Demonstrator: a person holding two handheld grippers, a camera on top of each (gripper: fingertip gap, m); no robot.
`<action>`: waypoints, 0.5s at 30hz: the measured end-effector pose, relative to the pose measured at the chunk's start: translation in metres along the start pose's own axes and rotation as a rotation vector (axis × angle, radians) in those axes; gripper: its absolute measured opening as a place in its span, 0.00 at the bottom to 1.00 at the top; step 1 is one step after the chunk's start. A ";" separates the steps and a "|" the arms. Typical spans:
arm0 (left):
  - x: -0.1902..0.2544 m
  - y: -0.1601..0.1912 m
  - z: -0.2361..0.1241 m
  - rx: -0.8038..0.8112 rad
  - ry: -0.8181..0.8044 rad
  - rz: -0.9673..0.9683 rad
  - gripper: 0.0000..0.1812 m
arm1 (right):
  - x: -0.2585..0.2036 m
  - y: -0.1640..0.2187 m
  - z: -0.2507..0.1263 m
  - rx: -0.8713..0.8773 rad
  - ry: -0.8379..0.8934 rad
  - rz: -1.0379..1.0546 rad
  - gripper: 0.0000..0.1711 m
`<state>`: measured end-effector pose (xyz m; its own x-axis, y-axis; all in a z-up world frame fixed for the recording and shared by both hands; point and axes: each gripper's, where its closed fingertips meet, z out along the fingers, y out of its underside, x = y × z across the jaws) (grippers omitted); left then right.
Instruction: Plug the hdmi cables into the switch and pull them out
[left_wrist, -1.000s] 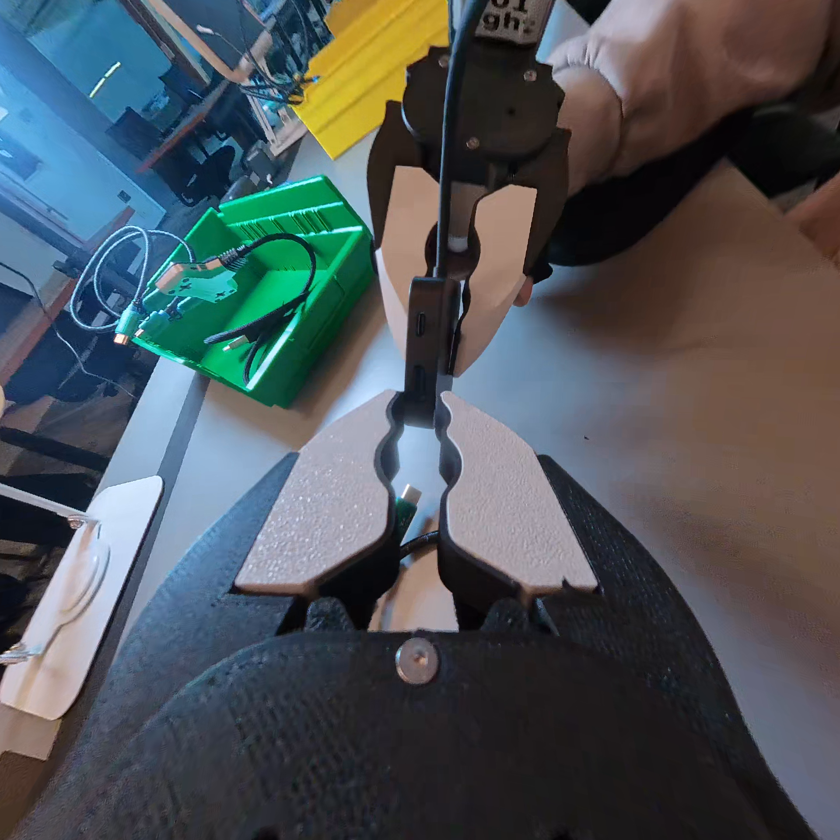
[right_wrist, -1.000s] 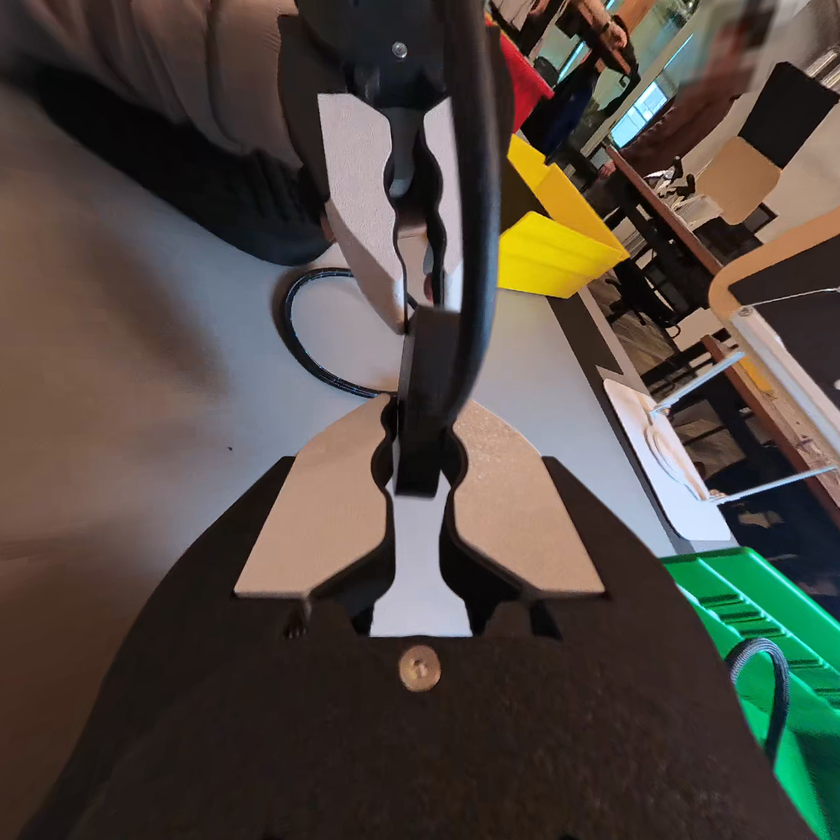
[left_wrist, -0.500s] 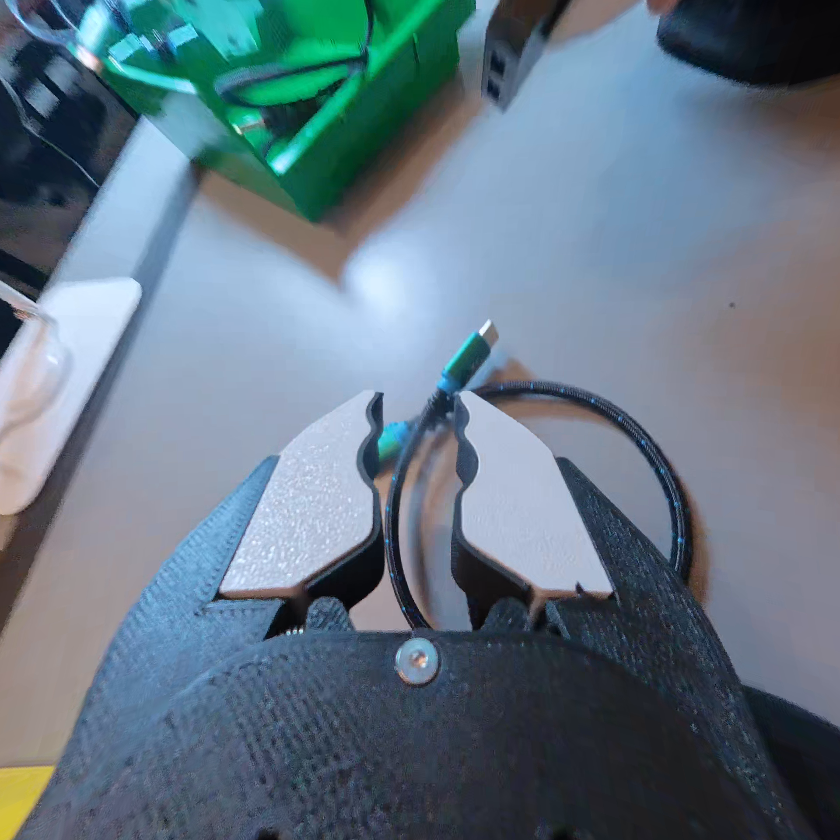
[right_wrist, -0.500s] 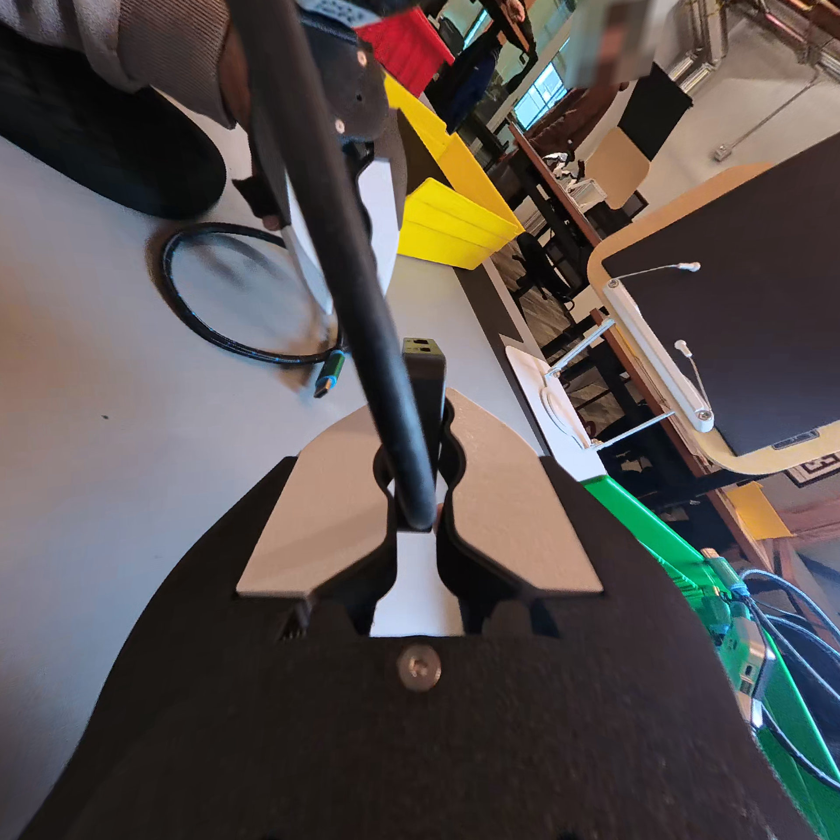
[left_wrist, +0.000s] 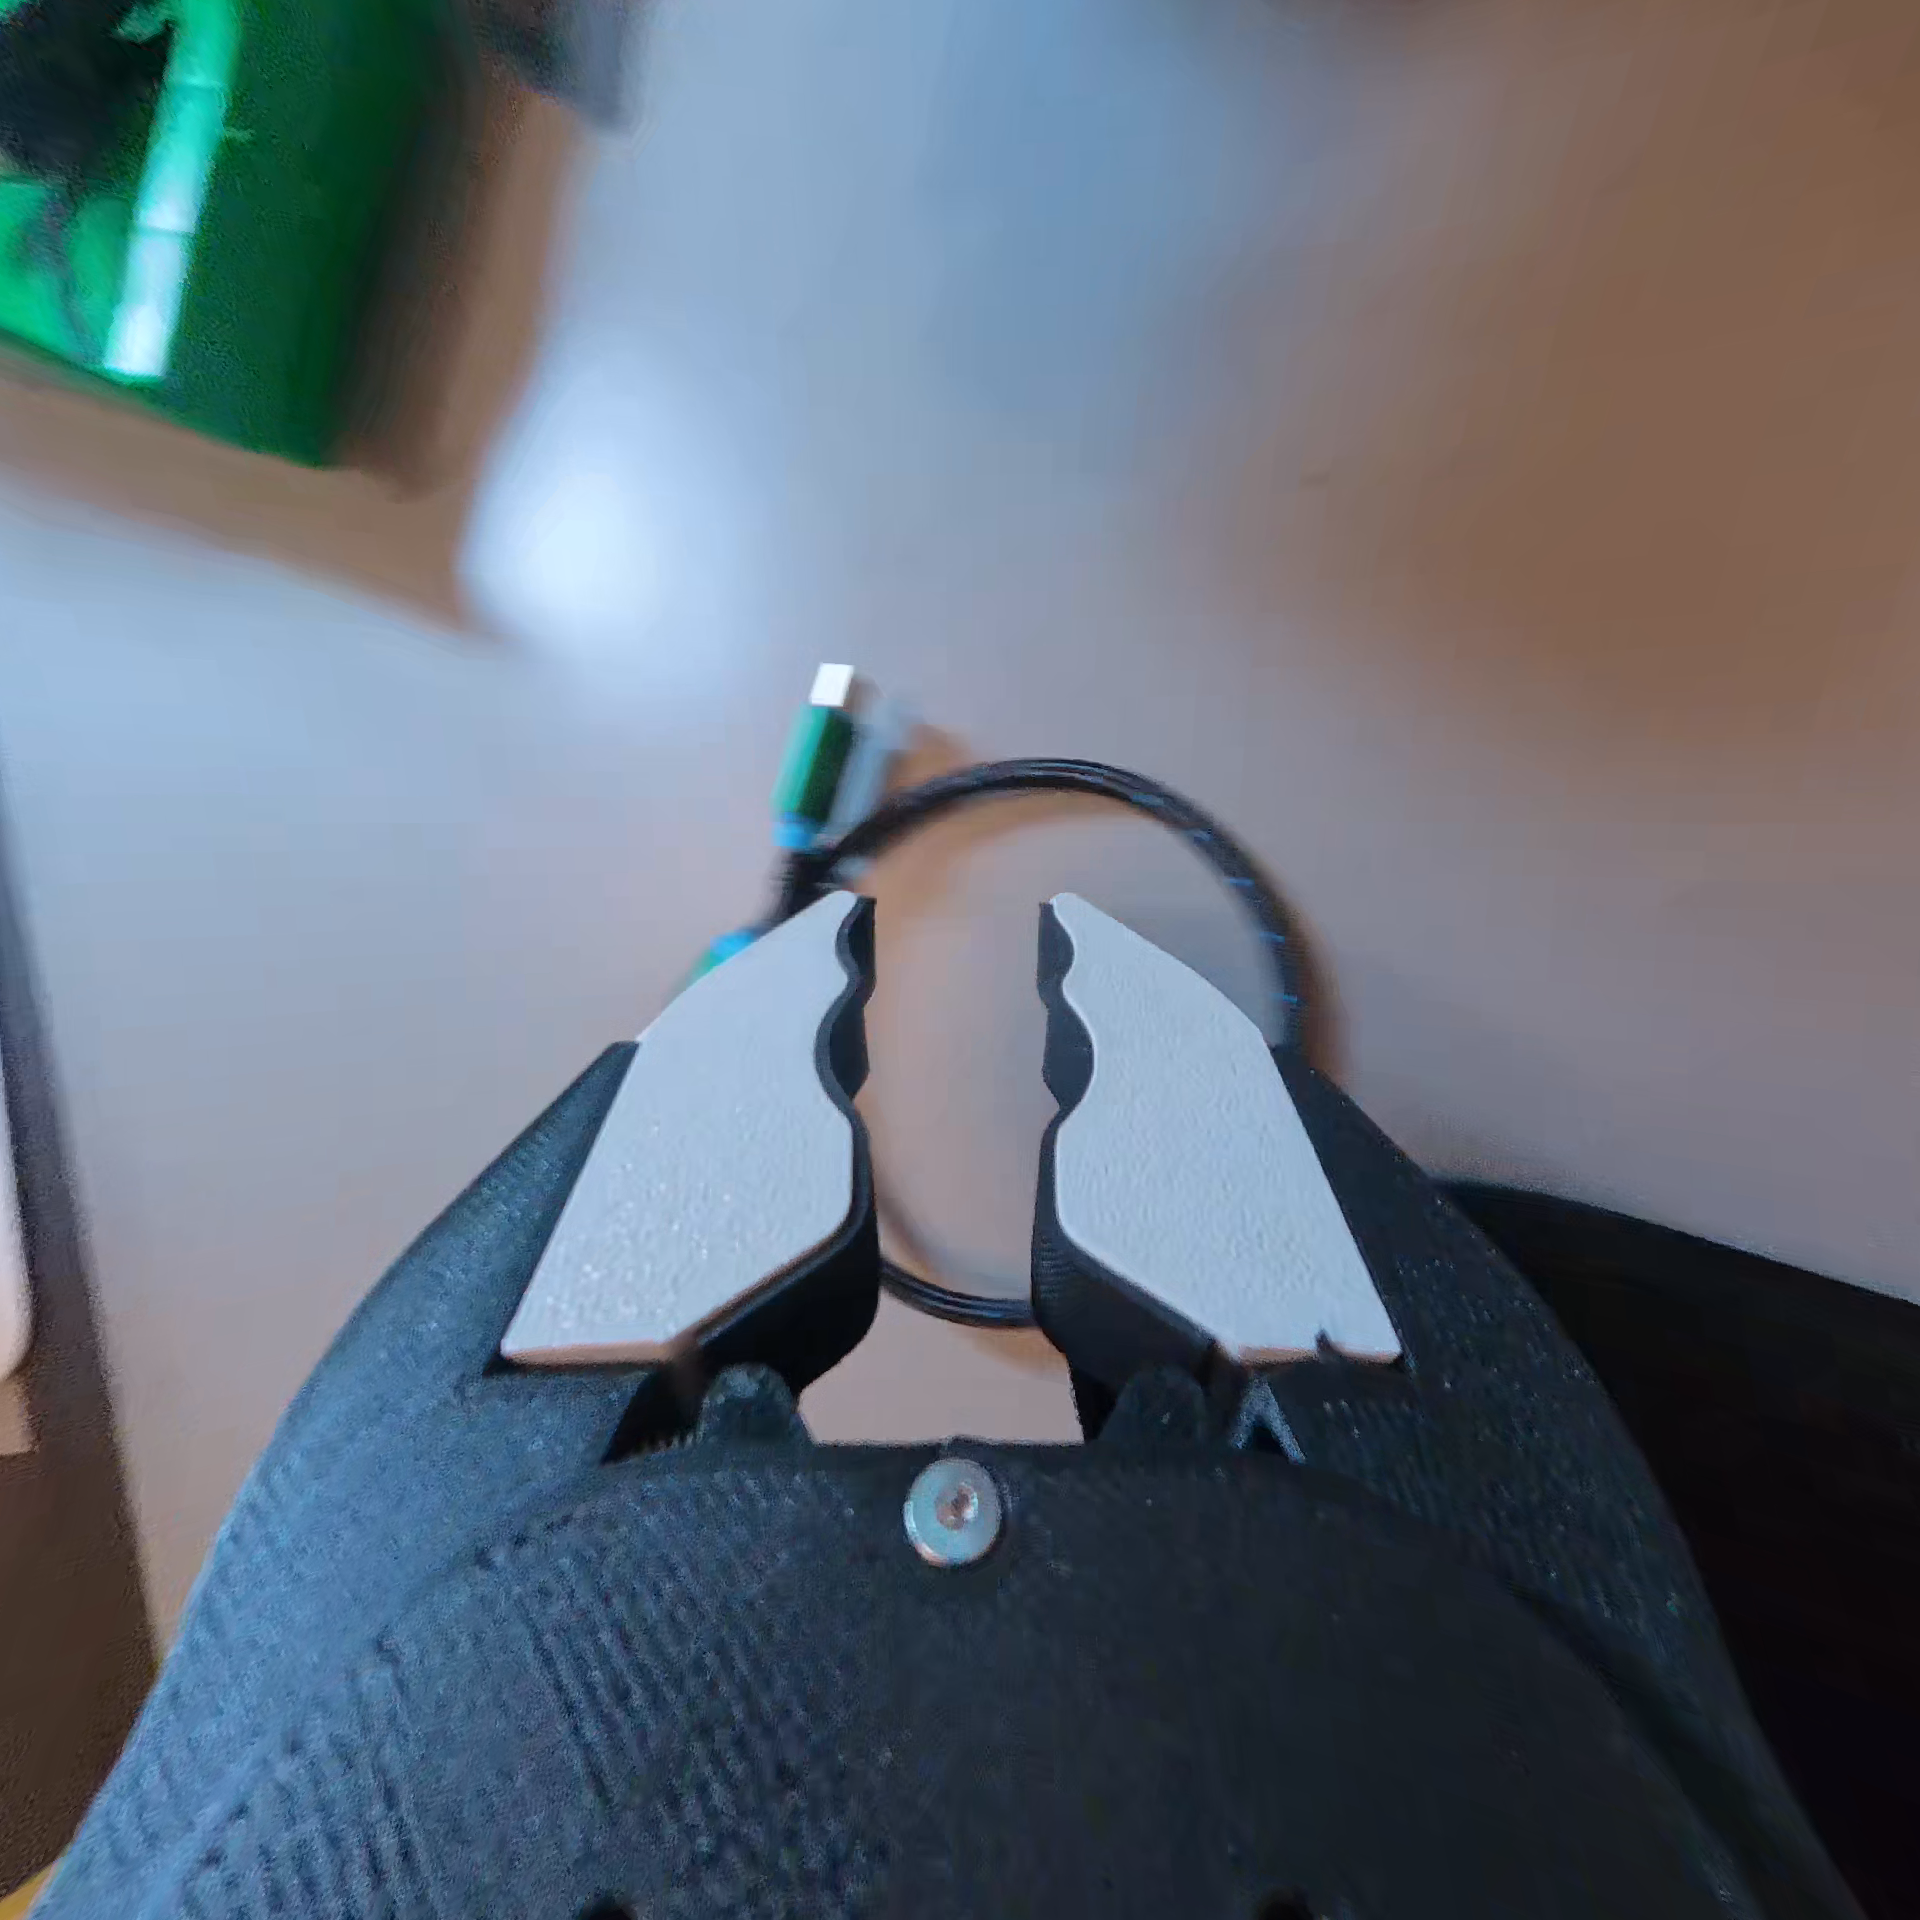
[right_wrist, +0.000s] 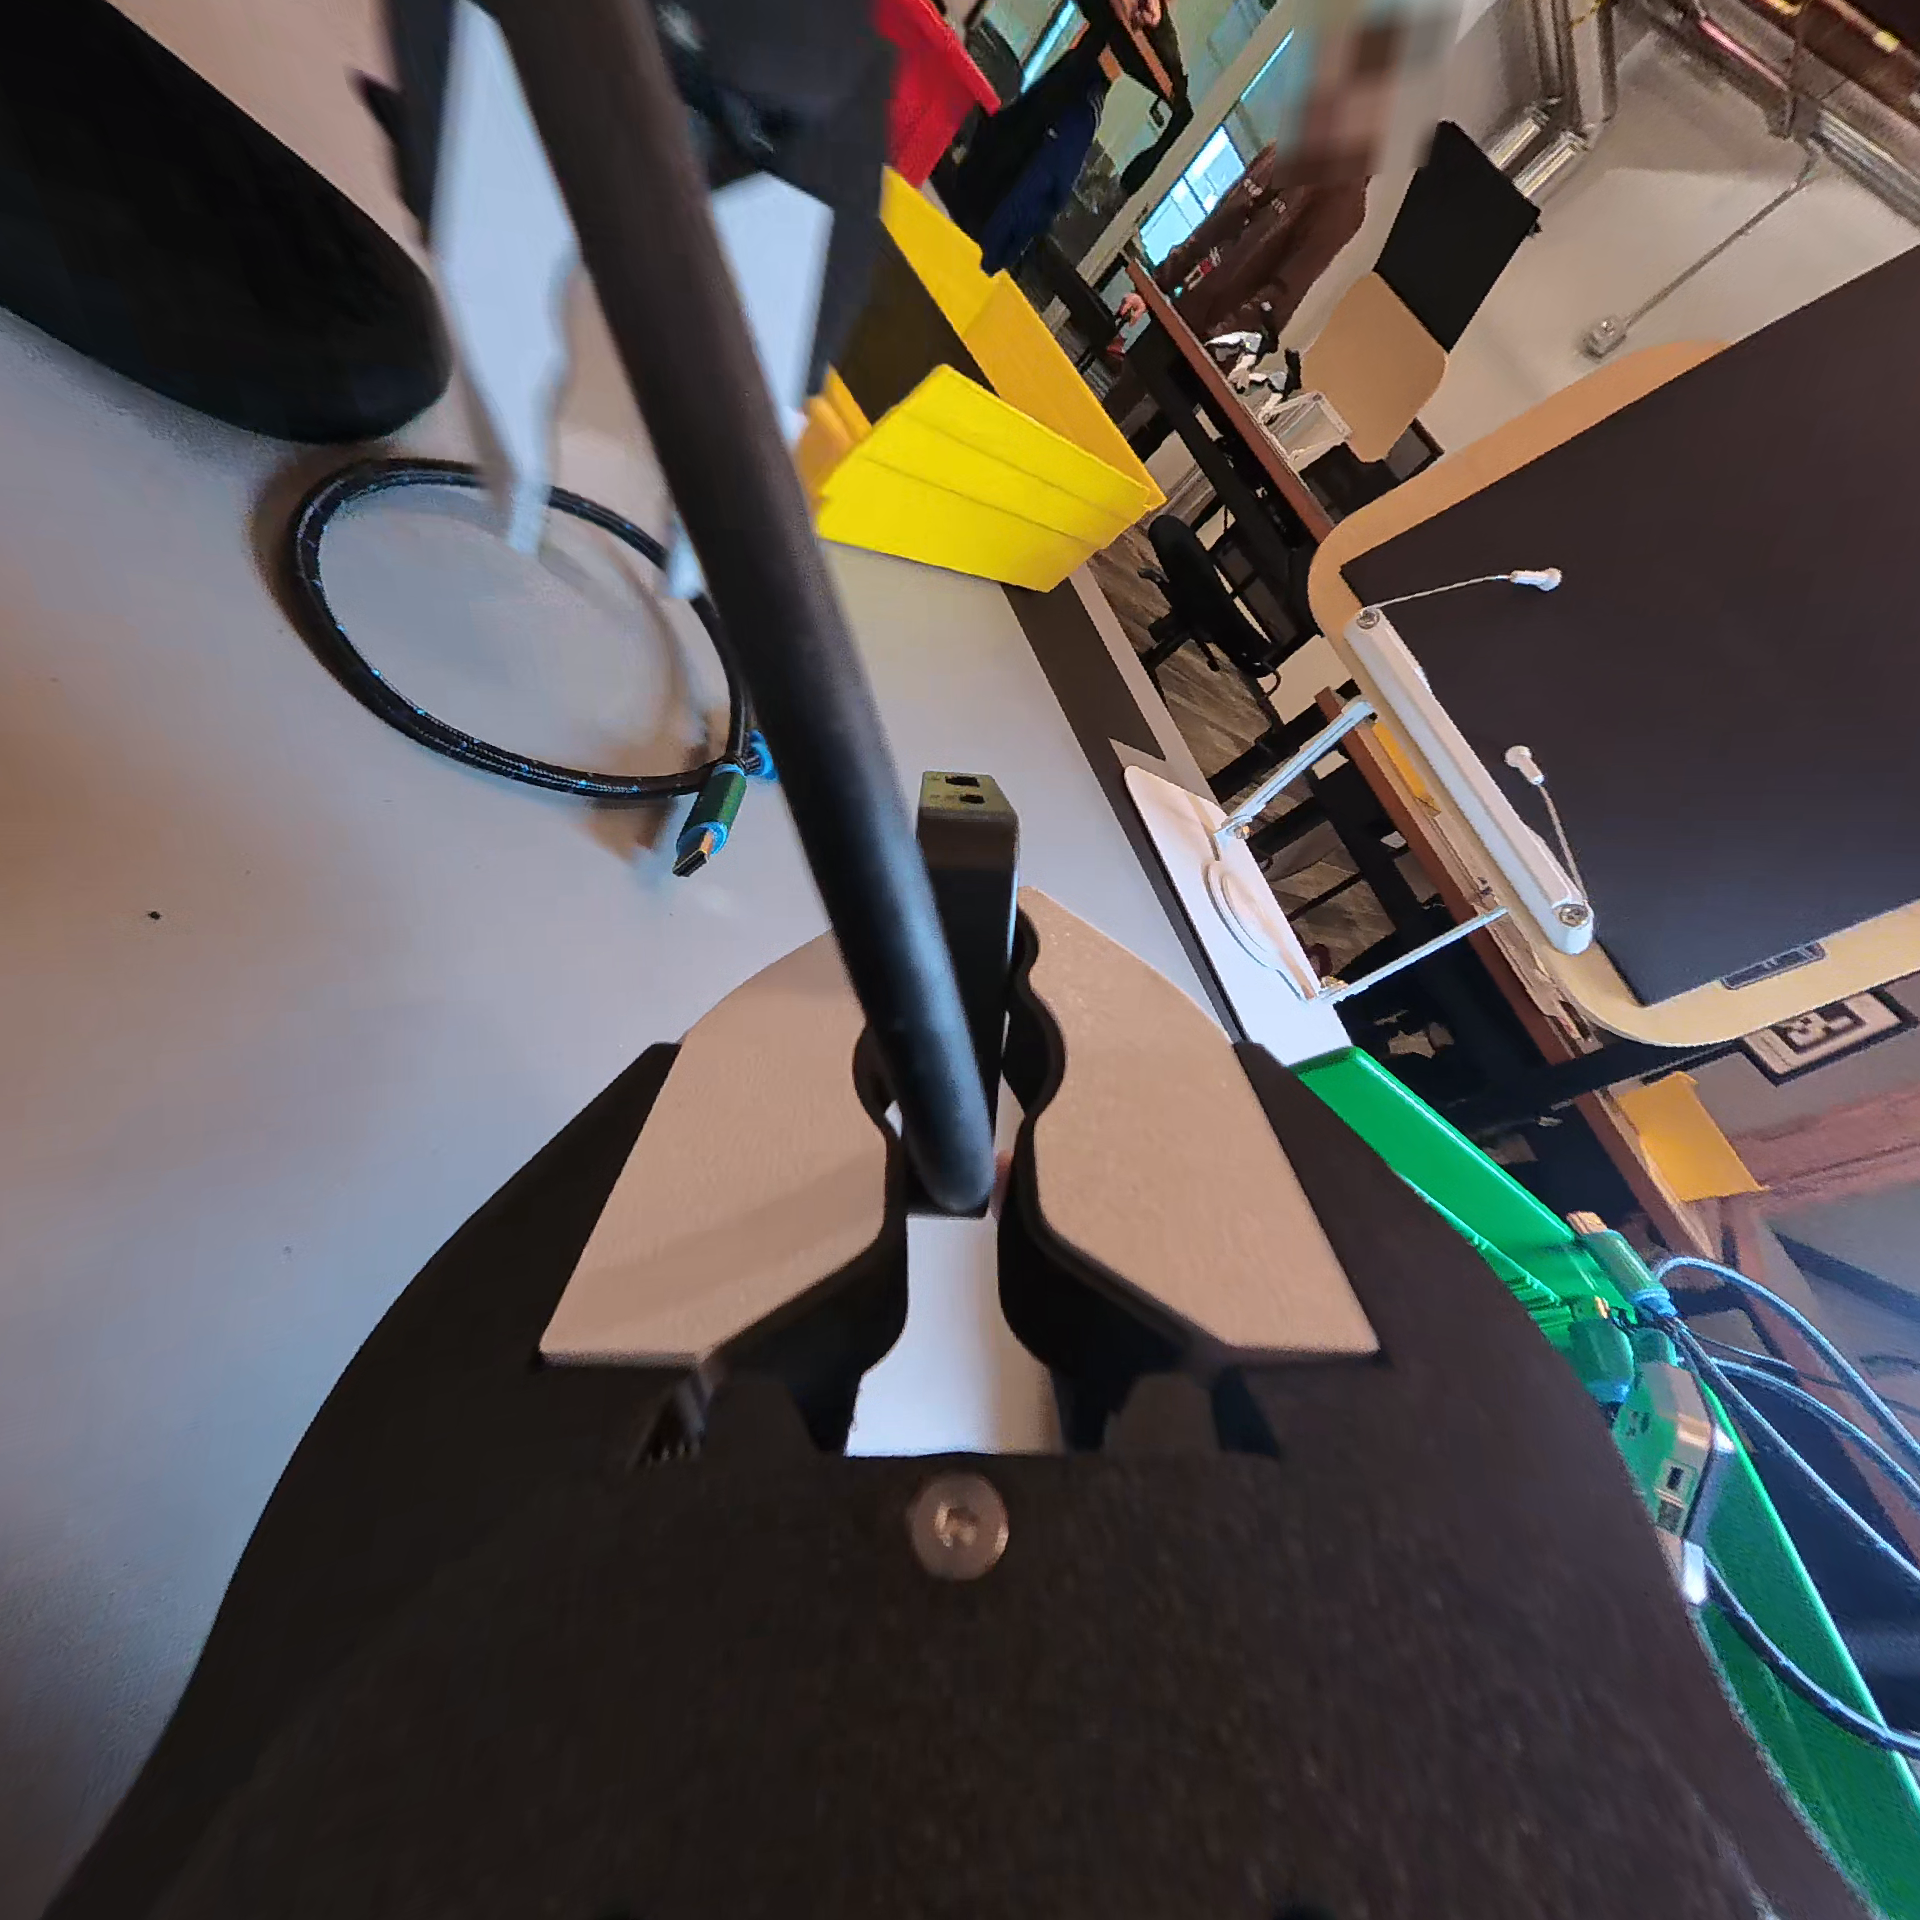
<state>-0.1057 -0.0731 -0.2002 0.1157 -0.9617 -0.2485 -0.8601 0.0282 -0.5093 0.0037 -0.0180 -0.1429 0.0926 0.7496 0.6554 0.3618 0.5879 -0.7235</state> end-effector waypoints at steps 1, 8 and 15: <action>0.020 0.003 -0.003 -0.027 0.042 0.007 0.18 | 0.000 0.000 0.000 0.005 -0.003 0.005 0.08; 0.078 0.044 0.003 -0.252 0.171 -0.022 0.20 | 0.000 -0.002 0.004 0.020 -0.015 0.039 0.08; 0.090 0.024 0.004 -0.322 0.300 0.053 0.04 | 0.009 -0.002 -0.006 0.020 0.025 0.039 0.08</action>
<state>-0.1141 -0.1581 -0.2381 -0.0416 -0.9991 0.0073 -0.9774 0.0392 -0.2076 0.0089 -0.0146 -0.1343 0.1300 0.7644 0.6316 0.3390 0.5643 -0.7528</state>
